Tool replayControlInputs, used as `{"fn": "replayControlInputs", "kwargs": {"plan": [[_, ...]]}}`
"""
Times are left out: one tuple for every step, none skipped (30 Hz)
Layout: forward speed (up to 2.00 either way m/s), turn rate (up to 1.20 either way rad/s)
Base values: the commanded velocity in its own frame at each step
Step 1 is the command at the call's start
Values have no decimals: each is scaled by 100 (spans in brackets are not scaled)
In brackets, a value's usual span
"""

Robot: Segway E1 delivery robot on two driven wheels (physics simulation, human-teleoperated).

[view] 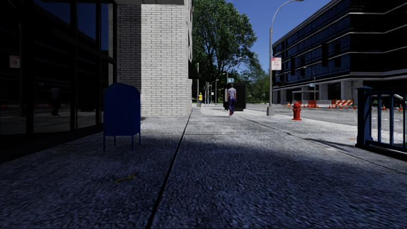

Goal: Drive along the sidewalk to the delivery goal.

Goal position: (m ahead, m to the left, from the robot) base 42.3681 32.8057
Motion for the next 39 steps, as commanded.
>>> {"fn": "replayControlInputs", "kwargs": {"plan": [[200, 0], [200, 0], [200, 0], [200, 0], [200, 0], [200, 0], [200, 0], [200, 0], [200, 0], [200, 0], [200, 0], [200, 0], [200, 0], [200, 0], [200, 0], [200, 0], [200, 0], [200, 0], [200, 0], [200, 0], [200, 0], [200, 0], [200, 0], [200, 0], [200, 0], [200, 0], [200, 0], [200, 0], [200, 0], [200, 0], [200, 0], [200, 0], [200, 0], [200, 0], [200, 0], [200, 0], [200, 0], [200, 0], [200, 0]]}}
